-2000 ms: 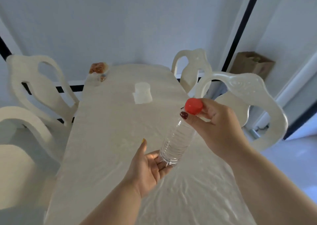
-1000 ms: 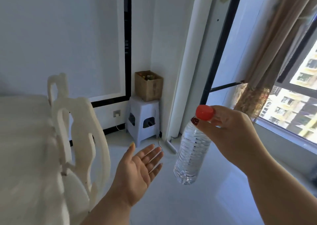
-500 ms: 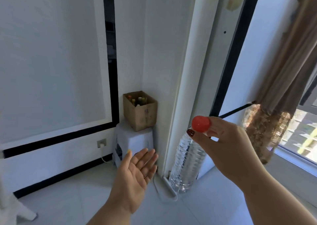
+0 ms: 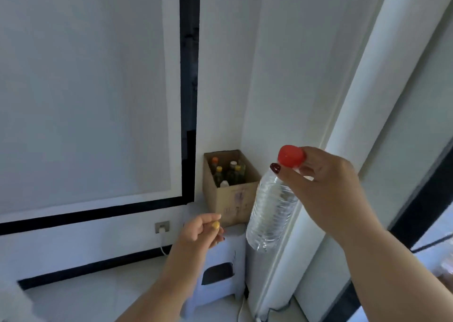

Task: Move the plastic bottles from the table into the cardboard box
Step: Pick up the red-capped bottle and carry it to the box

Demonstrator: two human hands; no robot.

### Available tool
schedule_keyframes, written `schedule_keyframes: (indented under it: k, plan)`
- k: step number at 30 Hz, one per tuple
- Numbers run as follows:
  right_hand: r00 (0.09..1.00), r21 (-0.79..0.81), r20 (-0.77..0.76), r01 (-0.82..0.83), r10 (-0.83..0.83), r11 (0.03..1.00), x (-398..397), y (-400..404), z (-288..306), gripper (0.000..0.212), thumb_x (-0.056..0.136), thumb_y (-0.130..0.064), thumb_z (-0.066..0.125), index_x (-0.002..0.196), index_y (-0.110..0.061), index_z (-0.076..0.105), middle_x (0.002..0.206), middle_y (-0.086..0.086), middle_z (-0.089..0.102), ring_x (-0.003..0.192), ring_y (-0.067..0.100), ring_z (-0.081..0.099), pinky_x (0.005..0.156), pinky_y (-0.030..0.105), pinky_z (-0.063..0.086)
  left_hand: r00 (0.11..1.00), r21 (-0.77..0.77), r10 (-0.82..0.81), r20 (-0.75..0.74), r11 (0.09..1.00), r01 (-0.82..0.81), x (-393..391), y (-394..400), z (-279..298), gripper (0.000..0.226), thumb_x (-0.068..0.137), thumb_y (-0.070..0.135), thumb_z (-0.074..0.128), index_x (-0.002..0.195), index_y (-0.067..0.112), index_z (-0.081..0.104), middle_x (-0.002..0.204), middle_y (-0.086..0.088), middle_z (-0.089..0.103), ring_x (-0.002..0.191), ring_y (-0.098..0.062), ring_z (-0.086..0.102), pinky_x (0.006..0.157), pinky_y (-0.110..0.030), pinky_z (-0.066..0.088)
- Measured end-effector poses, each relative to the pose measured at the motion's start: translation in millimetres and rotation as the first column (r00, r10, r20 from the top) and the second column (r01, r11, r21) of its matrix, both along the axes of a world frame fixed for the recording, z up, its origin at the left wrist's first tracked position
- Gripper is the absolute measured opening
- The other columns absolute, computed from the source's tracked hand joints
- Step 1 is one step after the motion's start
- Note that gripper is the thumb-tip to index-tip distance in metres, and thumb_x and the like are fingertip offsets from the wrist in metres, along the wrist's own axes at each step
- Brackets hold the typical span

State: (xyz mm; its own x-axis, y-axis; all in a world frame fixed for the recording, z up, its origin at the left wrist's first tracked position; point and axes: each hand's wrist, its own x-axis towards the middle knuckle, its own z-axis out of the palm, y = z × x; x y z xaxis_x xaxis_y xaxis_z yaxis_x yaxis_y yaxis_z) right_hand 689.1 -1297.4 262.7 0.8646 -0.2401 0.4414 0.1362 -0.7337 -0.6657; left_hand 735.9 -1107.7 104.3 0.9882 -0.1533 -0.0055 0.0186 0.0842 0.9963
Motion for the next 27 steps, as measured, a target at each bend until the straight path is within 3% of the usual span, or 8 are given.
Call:
schedule_keyframes:
  k: [3, 6, 9, 13, 21, 25, 27]
  plan:
    - [0.999, -0.001, 0.053, 0.011, -0.011, 1.000, 74.6, -15.5, -4.6, 0.031, 0.078, -0.046, 0.070, 0.090, -0.017, 0.069, 0.085, 0.002, 0.075, 0.088, 0.024, 0.070, 0.079, 0.048, 0.057, 0.998, 0.132, -0.038, 0.047, 0.991, 0.032, 60.3, -9.4, 0.2, 0.018, 0.094, 0.033, 0.060, 0.111, 0.028, 0.066, 0.091, -0.002, 0.073, 0.084, -0.008, 0.070, 0.075, -0.015, 0.053]
    - [0.996, 0.002, 0.082, 0.030, -0.030, 1.000, 148.4, -26.2, -17.7, 0.032, 0.078, -0.045, 0.070, 0.089, -0.014, 0.069, 0.085, 0.006, 0.074, 0.087, 0.027, 0.070, 0.078, 0.047, 0.056, 0.986, 0.284, -0.066, 0.155, 0.959, 0.020, 131.2, -16.0, -10.8, 0.020, 0.095, 0.024, 0.061, 0.111, 0.036, 0.063, 0.088, 0.004, 0.068, 0.084, -0.007, 0.066, 0.075, -0.013, 0.051]
    - [0.996, 0.011, 0.072, 0.054, -0.055, 0.998, 226.0, -35.1, -33.4, 0.032, 0.078, -0.046, 0.069, 0.088, -0.016, 0.068, 0.082, 0.003, 0.074, 0.085, 0.024, 0.070, 0.075, 0.046, 0.057, 0.956, 0.440, -0.129, 0.263, 0.898, 0.000, 210.6, -21.8, -19.7, 0.024, 0.091, 0.031, 0.062, 0.112, 0.043, 0.060, 0.087, 0.014, 0.064, 0.086, -0.006, 0.063, 0.077, -0.016, 0.050]
    - [0.997, 0.029, 0.003, 0.083, -0.083, 0.996, 312.5, -44.8, -50.2, 0.024, 0.080, -0.040, 0.071, 0.088, -0.018, 0.068, 0.083, 0.003, 0.074, 0.086, 0.024, 0.070, 0.076, 0.042, 0.056, 0.926, 0.545, -0.209, 0.315, 0.838, 0.004, 296.1, -30.3, -21.8, 0.033, 0.089, 0.034, 0.062, 0.122, 0.036, 0.059, 0.085, 0.015, 0.063, 0.090, -0.006, 0.063, 0.079, -0.017, 0.052]
    - [0.983, 0.095, -0.180, 0.049, -0.032, 0.994, 445.2, -64.8, -112.5, 0.017, 0.084, -0.034, 0.070, 0.098, -0.024, 0.069, 0.093, -0.008, 0.073, 0.091, 0.013, 0.067, 0.083, 0.034, 0.053, 0.937, 0.605, -0.236, 0.259, 0.796, 0.034, 407.5, -49.8, -56.7, 0.045, 0.089, 0.033, 0.067, 0.131, 0.038, 0.052, 0.108, 0.025, 0.061, 0.109, 0.009, 0.055, 0.093, -0.010, 0.046]
    - [0.961, 0.076, -0.274, -0.007, 0.027, 0.997, 482.3, -74.7, -156.9, 0.016, 0.084, -0.033, 0.070, 0.098, -0.026, 0.069, 0.092, -0.008, 0.073, 0.089, 0.012, 0.066, 0.079, 0.032, 0.052, 0.951, 0.676, -0.233, 0.202, 0.736, 0.036, 432.8, -58.9, -82.8, 0.057, 0.088, 0.041, 0.067, 0.138, 0.045, 0.040, 0.126, 0.035, 0.048, 0.115, 0.024, 0.042, 0.098, -0.005, 0.031]
    - [0.940, 0.059, -0.335, -0.041, 0.059, 0.997, 497.4, -78.5, -181.8, 0.014, 0.084, -0.032, 0.070, 0.097, -0.026, 0.069, 0.090, -0.007, 0.072, 0.087, 0.013, 0.066, 0.078, 0.032, 0.053, 0.959, 0.704, -0.229, 0.167, 0.708, 0.047, 442.9, -63.5, -96.2, 0.061, 0.088, 0.041, 0.067, 0.141, 0.046, 0.036, 0.134, 0.032, 0.042, 0.118, 0.023, 0.036, 0.099, -0.006, 0.026]
